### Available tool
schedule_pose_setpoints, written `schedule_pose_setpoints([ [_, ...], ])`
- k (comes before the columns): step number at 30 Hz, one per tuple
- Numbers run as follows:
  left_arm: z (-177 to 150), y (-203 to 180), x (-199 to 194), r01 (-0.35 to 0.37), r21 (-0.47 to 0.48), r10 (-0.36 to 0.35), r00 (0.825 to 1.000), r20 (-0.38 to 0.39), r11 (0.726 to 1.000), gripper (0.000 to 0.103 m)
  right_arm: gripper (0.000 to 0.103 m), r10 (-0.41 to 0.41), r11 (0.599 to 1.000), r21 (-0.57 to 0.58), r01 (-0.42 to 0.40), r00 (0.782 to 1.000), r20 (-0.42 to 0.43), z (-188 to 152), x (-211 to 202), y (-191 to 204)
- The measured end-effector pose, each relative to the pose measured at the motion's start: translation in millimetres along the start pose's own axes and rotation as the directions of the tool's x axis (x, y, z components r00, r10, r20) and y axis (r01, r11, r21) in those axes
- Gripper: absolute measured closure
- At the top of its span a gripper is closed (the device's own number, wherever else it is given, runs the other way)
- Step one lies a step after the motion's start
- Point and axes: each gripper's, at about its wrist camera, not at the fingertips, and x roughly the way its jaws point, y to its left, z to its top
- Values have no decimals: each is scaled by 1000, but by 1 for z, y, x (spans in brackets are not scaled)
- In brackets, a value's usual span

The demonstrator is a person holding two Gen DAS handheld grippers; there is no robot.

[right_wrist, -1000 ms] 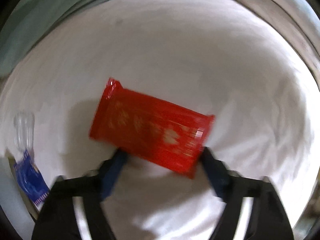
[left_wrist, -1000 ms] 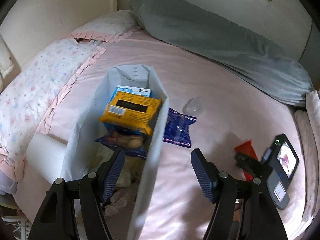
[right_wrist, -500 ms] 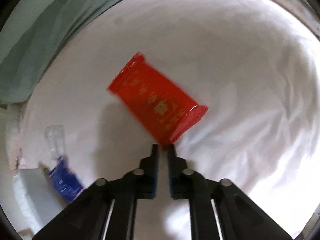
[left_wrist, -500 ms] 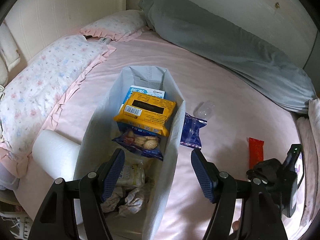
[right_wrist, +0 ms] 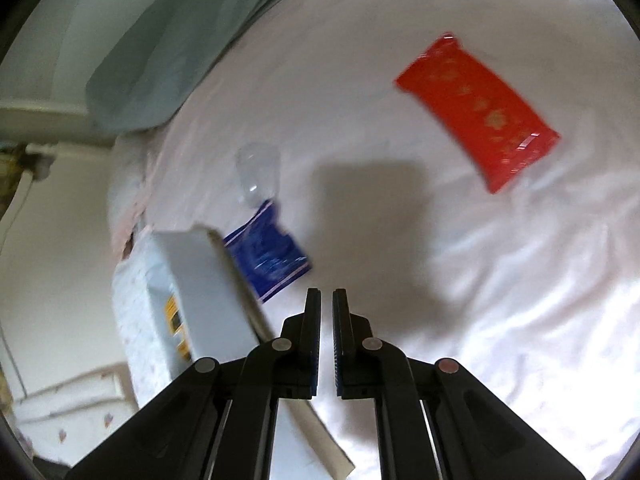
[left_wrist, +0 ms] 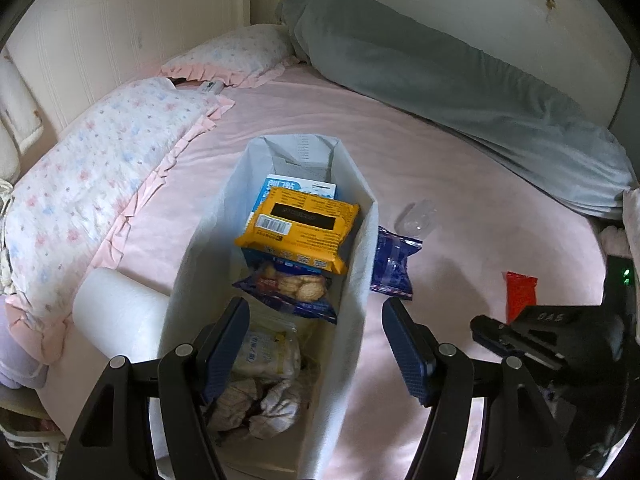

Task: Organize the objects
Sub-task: 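Lower the right gripper over the red packet and close on it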

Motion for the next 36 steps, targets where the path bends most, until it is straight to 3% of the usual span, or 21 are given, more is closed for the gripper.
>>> schedule_pose_setpoints([
  [3,1,4,3,5,-8,-6,1000,-11,1000,36,93,22,1000,4,-21,1000,-19,21,-7,-5],
  [5,1,3,3,31,-12,-31,999,-18,999,36,90,-47,999,23,46,999,27,39,-19,-12],
  [7,-1,-3,4,68,0,-68,997,-25,998,35,65,-116,993,45,113,990,85,47,-28,-20],
  [8,-2,-8,5,94,14,-94,995,-30,995,35,61,-159,986,64,153,980,116,53,-33,-26],
  [10,-5,-17,6,133,31,-132,991,-37,991,35,59,-232,970,114,216,959,161,61,-44,-42],
  [13,-8,-32,6,184,44,-182,982,-46,982,35,59,-228,971,123,204,946,229,77,-43,-52],
  [16,-10,-44,4,203,58,-202,979,-37,977,35,59,-232,972,42,230,933,275,95,-31,-49],
  [18,-10,-51,3,210,71,-209,977,-30,975,35,59,-247,956,-86,282,924,291,99,-17,-43],
  [19,-10,-54,3,210,79,-208,978,-28,975,35,56,-273,932,-158,325,919,284,99,-1,-37],
  [20,-10,-56,4,204,84,-203,979,-26,975,35,54,-326,884,-260,389,911,251,97,21,-31],
  [21,-11,-57,3,195,90,-194,981,-22,977,35,51,-378,830,-328,452,887,266,92,34,-25],
  [22,-11,-58,3,186,95,-185,983,-18,978,35,49,-419,756,-384,531,842,339,83,41,-15],
  [23,-11,-59,2,181,97,-180,984,-15,979,35,47,-467,664,-421,617,783,411,73,51,-6],
  [25,-10,-57,2,176,90,-176,984,-15,980,35,35,-541,525,-476,705,709,452,63,76,2],
  [26,-10,-56,2,177,85,-176,984,-15,981,35,35,-552,460,-483,745,666,502,57,84,5],
  [27,-10,-54,2,177,82,-176,984,-14,981,35,35,-545,448,-484,752,659,519,56,87,7],
  [29,-9,-52,1,173,79,-173,985,-9,982,35,34,-539,478,-481,735,678,500,61,87,6],
  [31,-9,-48,1,170,73,-170,985,-9,983,35,31,-530,579,-427,695,718,451,74,71,-8],
  [33,-8,-43,0,170,63,-170,985,-7,983,35,30,-492,716,-328,616,779,389,90,58,-29],
  [35,-7,-40,0,172,53,-172,985,-5,984,35,26,-387,837,-240,492,842,376,101,50,-46],
  [36,-6,-38,-1,174,48,-174,985,-4,984,35,24,-364,851,-230,472,847,387,102,49,-47],
])
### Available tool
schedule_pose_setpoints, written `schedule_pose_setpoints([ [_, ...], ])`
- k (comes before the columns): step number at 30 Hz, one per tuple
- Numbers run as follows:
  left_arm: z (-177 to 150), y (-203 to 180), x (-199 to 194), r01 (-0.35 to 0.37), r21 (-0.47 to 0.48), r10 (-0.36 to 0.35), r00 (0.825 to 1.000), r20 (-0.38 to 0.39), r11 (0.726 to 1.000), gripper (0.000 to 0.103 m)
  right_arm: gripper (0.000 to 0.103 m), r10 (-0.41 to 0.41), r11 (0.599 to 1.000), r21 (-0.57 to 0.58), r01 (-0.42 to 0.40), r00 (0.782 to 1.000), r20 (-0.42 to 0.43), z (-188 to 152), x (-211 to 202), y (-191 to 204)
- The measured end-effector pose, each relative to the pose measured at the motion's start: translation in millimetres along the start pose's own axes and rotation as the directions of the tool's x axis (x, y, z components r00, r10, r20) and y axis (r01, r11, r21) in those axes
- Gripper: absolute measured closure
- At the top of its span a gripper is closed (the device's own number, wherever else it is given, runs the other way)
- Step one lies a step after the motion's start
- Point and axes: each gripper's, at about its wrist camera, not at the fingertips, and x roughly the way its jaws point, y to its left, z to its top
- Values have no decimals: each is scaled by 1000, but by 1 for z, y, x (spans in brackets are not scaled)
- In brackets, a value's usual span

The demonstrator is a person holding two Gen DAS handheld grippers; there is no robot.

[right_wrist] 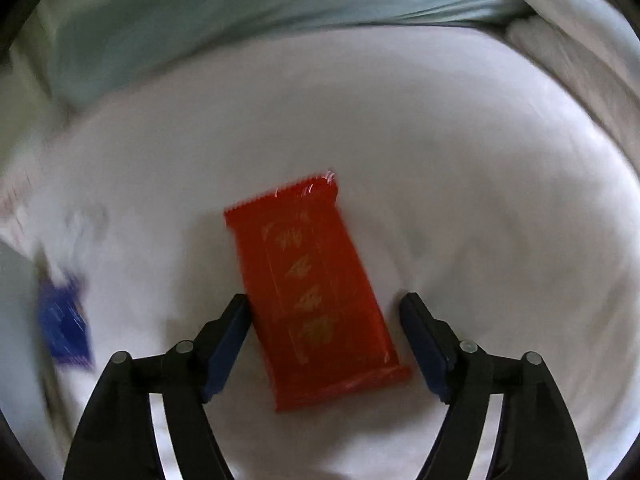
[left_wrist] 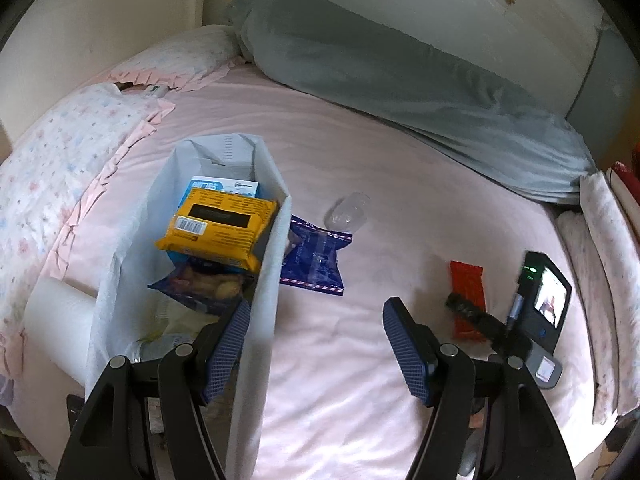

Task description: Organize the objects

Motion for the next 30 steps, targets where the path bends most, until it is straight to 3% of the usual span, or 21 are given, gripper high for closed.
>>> schedule_pose_setpoints([
  [3,1,2,-2,2,-6,-1,1000,6,1000,35,26,-63,996,-63,64,998,16,-2,5,14],
  [5,2,4,-3,5,-10,-5,1000,8,1000,35,41,-76,992,-100,79,996,37,-3,3,21],
  [6,2,4,-4,6,-12,-6,1000,9,1000,35,50,-68,991,-110,71,997,39,-3,0,19],
  [7,2,5,-4,5,-15,-5,1000,10,1000,35,52,-58,991,-120,61,998,32,-3,-1,21],
  [13,2,8,-2,-15,-29,15,1000,-6,999,35,53,77,984,-155,-82,996,-39,-5,-8,30],
  [15,3,9,1,-35,-34,34,999,-22,999,35,53,172,977,-106,-186,977,-123,-8,-12,34],
  [16,3,11,2,-38,-39,37,999,-26,998,35,53,233,967,-60,-246,958,-166,-5,-17,31],
  [17,2,12,3,-42,-45,40,999,-33,998,35,53,316,947,7,-322,924,-213,-5,-24,34],
  [19,1,15,5,-48,-58,45,998,-48,997,35,52,374,925,29,-379,894,-245,-8,-34,45],
  [20,0,17,6,-51,-61,48,997,-53,997,35,52,365,924,-18,-383,893,-262,-13,-43,61],
  [23,0,22,2,-61,-63,58,997,-50,996,37,52,278,929,-169,-329,923,-267,-40,-54,104],
  [24,0,26,1,-90,-65,87,995,-44,994,37,52,263,928,-188,-322,923,-282,-44,-50,106],
  [27,1,36,0,-82,-84,79,996,-47,993,37,52,224,938,-185,-294,919,-326,-42,-36,107],
  [30,2,36,1,-66,-88,61,997,-50,994,37,52,209,960,-124,-250,939,-273,-27,-41,83],
])
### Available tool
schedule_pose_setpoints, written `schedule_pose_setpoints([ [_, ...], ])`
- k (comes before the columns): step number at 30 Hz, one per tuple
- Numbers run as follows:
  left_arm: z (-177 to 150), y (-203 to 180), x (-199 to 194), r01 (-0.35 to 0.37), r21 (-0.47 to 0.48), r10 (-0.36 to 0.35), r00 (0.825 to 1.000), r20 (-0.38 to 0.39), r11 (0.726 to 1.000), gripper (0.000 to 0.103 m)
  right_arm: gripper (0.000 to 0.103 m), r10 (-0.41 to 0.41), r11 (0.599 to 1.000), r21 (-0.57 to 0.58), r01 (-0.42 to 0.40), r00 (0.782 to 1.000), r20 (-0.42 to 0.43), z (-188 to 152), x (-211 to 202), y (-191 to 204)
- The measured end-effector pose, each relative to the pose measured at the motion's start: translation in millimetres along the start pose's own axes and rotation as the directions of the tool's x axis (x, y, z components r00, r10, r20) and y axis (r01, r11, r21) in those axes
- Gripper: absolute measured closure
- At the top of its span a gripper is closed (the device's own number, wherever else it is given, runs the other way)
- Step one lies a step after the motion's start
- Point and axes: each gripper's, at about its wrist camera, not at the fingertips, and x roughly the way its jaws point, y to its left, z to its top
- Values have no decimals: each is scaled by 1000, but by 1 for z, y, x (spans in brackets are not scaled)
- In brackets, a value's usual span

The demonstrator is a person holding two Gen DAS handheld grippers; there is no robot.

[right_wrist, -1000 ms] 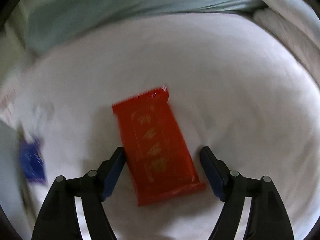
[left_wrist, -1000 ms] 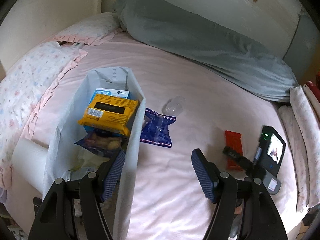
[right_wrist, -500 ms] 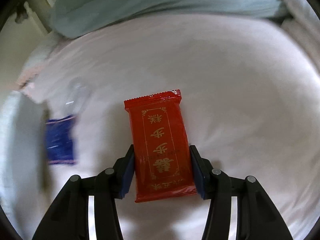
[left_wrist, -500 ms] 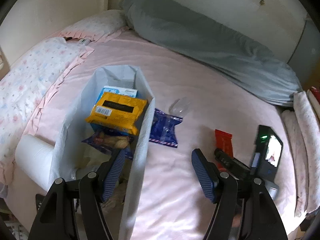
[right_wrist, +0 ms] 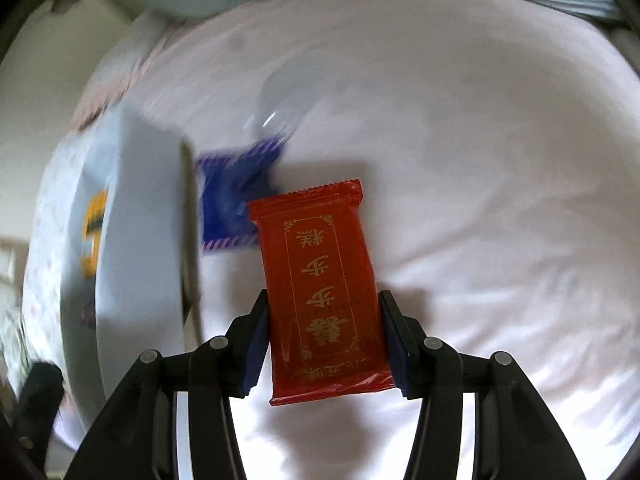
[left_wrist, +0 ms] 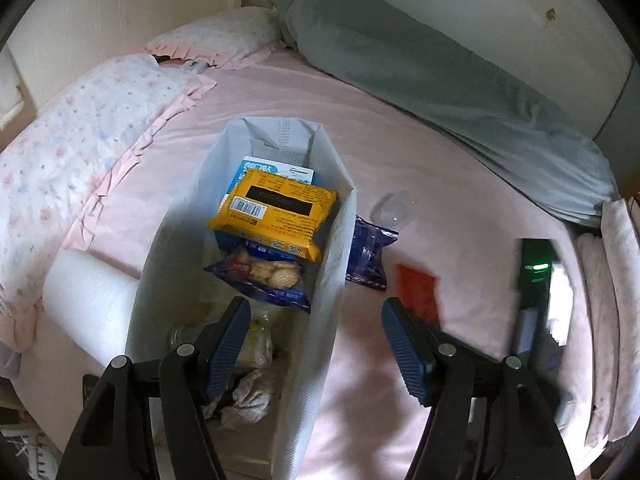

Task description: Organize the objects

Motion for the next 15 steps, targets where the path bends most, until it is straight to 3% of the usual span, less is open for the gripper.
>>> schedule_pose_setpoints([
  [5,-8,-27,0,62,48,-63,998,14,997,36,52,-37,992,121,20,989,145,9,-53,-48],
  [10,-23,-70,6,65,133,-69,997,32,989,36,52,-51,990,135,29,985,166,-6,-72,-79],
  [12,-31,-89,11,40,174,-49,998,48,984,36,52,-62,993,112,45,986,157,-16,-61,-60],
  [15,-45,-114,25,73,205,-82,996,34,976,36,52,-29,998,51,20,985,172,-21,-65,-72],
])
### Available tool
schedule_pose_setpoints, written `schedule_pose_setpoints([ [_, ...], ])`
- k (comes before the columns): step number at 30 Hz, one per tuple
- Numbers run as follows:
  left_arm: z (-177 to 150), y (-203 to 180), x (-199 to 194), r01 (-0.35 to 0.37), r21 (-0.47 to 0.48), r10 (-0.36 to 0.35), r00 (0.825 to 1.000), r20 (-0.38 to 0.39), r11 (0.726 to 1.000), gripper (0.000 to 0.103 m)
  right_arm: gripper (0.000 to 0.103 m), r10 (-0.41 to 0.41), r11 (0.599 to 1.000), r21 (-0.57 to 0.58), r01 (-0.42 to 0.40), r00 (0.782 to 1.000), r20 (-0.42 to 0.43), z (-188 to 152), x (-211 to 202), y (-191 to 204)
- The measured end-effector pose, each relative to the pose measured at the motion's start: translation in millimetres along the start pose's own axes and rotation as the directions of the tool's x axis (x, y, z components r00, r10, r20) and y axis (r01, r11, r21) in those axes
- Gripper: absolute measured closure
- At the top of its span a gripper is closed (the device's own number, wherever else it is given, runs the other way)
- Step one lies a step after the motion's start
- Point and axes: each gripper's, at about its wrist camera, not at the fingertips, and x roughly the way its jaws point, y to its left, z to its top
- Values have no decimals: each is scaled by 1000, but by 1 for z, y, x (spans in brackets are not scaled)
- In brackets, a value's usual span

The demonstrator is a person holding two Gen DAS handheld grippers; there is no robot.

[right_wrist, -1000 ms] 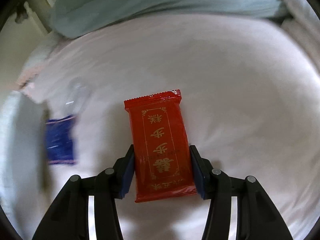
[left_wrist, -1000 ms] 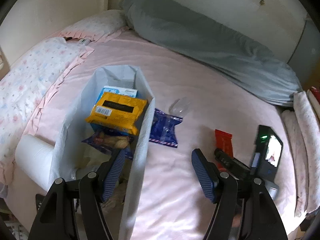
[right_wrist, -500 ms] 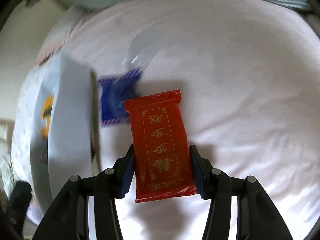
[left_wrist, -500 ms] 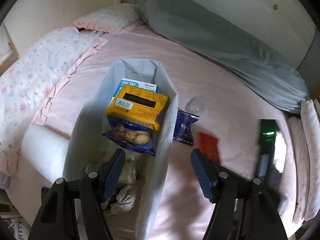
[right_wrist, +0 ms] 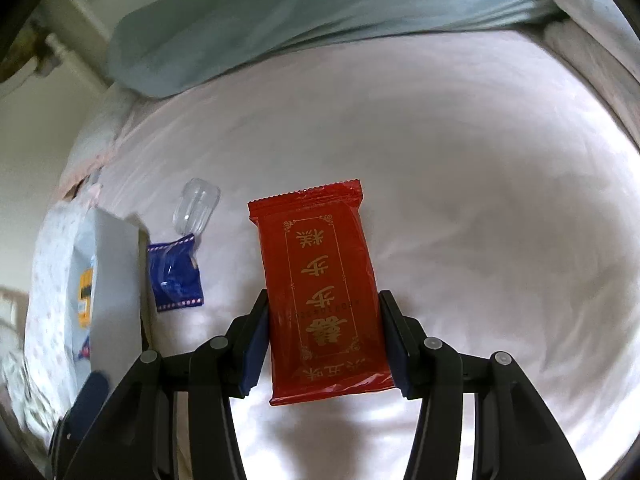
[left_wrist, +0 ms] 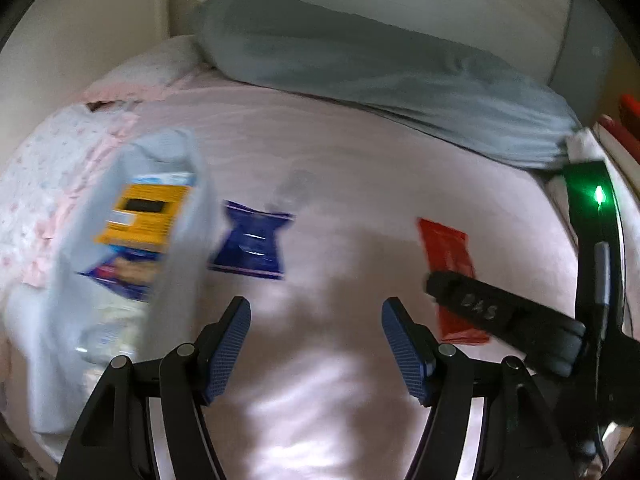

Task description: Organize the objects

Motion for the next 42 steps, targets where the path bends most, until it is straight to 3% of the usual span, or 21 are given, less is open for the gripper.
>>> schedule_pose_setpoints([
  [3,-11,-20,15,17,33,-16,1000,-16,999,36,52,12,999,-53,-9,998,55,-6,-19,-14],
  [8,-39,-39,47,-104,109,103,995,17,989,36,52,-27,980,-189,61,984,177,-26,-30,-21],
  [10,-47,-30,62,-140,83,140,990,3,987,36,53,-38,969,-234,83,981,190,-29,-20,-15],
  [14,-58,10,84,-131,-89,123,989,-86,987,36,53,-41,947,-310,83,989,140,-48,4,-13],
  [15,-60,16,82,-114,-111,108,993,-58,987,36,54,-42,942,-325,83,990,132,-54,9,-11],
  [16,-64,14,81,-137,-77,135,990,-35,988,34,53,-7,949,-313,47,992,129,-59,12,-12],
  [18,-73,3,83,-152,3,152,988,0,988,20,53,57,945,-327,-21,993,102,-67,18,-11],
  [20,-76,-1,84,-199,22,199,980,-2,980,10,54,-6,932,-360,49,993,119,-74,27,-8],
  [23,-74,3,86,-211,1,211,977,-18,977,0,54,-5,938,-343,49,992,126,-69,29,-17],
  [27,-74,8,87,-181,-24,181,983,-23,983,0,53,-72,942,-309,129,979,189,-63,19,-38],
  [32,-75,3,88,-188,-18,188,982,-25,982,0,53,-34,947,-308,91,982,188,-72,7,-72],
  [35,-77,4,87,-189,-17,189,982,-24,982,0,53,7,910,-408,74,981,194,-94,7,-59],
  [38,-77,5,87,-210,-20,209,977,-26,978,0,54,-37,859,-493,136,978,207,-103,14,-33],
  [39,-75,9,90,-207,-33,206,978,-30,978,0,54,-48,856,-493,153,975,218,-104,14,-31],
  [42,-73,14,92,-193,-42,192,981,-30,980,0,53,-3,883,-461,82,986,169,-101,14,-39],
])
